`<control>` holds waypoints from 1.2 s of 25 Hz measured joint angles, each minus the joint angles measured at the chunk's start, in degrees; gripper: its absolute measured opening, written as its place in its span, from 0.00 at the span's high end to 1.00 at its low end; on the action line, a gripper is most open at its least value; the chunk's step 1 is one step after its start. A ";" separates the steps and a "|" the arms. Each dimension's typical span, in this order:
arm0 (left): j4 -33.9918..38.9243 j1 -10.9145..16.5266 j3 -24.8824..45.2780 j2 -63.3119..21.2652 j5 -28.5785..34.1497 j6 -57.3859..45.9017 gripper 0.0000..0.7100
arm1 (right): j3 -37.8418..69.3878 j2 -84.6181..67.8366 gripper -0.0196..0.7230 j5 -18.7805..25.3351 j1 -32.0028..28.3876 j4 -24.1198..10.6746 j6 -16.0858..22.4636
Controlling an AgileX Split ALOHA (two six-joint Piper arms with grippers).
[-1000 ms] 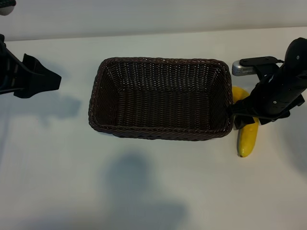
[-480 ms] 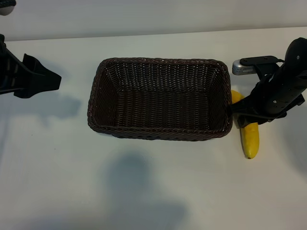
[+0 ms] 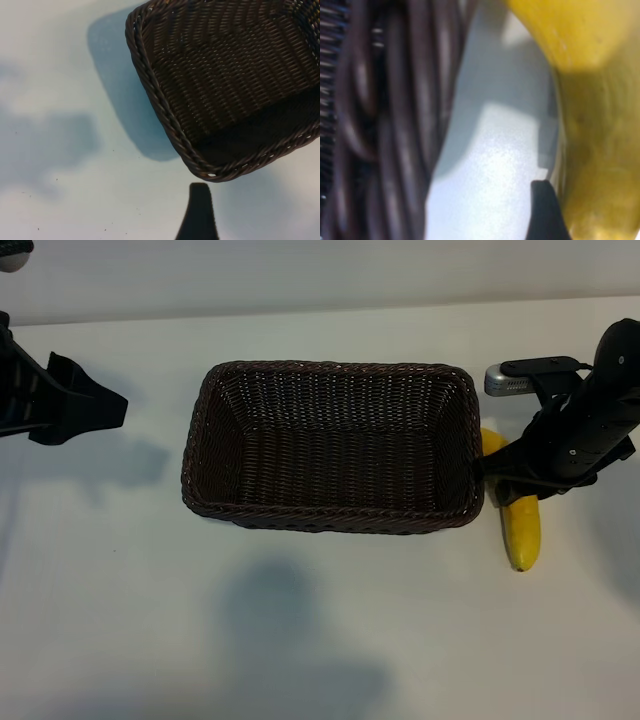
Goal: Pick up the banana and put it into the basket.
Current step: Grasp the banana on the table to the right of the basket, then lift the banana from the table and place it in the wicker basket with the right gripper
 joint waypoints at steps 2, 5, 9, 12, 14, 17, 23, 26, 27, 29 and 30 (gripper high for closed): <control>0.00 0.00 0.00 0.00 0.00 0.00 0.14 | 0.00 0.00 0.37 -0.34 0.00 -0.10 0.37; 0.00 0.00 0.00 0.00 0.00 0.00 0.14 | 0.00 0.00 0.38 -0.96 0.00 -1.06 1.47; 0.00 0.00 0.00 0.00 0.00 0.00 0.14 | 0.00 0.00 0.40 -1.61 0.00 -2.96 3.92; 0.00 0.00 0.00 0.00 0.00 0.00 0.14 | 0.00 -0.50 0.40 -2.28 0.00 -5.57 5.63; 0.00 0.00 0.00 0.00 0.00 0.00 0.14 | 0.00 -1.52 0.41 -2.48 0.00 -7.27 6.68; 0.00 0.00 0.00 0.00 0.00 0.00 0.14 | -0.62 -3.56 0.41 -2.09 0.00 -9.31 8.21; 0.00 0.00 0.00 0.00 0.00 0.00 0.14 | -4.25 -7.67 0.41 1.02 0.00 -14.80 13.07; 0.00 0.00 0.00 0.00 0.00 0.00 0.14 | -7.09 -10.08 0.41 3.65 0.00 -20.05 16.80; 0.00 0.00 0.00 0.00 0.00 0.00 0.14 | -8.15 -10.93 0.41 4.61 0.00 -21.17 17.71; 0.00 0.00 0.00 0.00 0.00 0.00 0.14 | -9.57 -12.66 0.41 6.40 0.00 -22.11 18.78; 0.00 0.00 0.00 0.00 0.00 0.00 0.14 | -9.85 -13.31 0.41 7.02 0.00 -21.78 19.07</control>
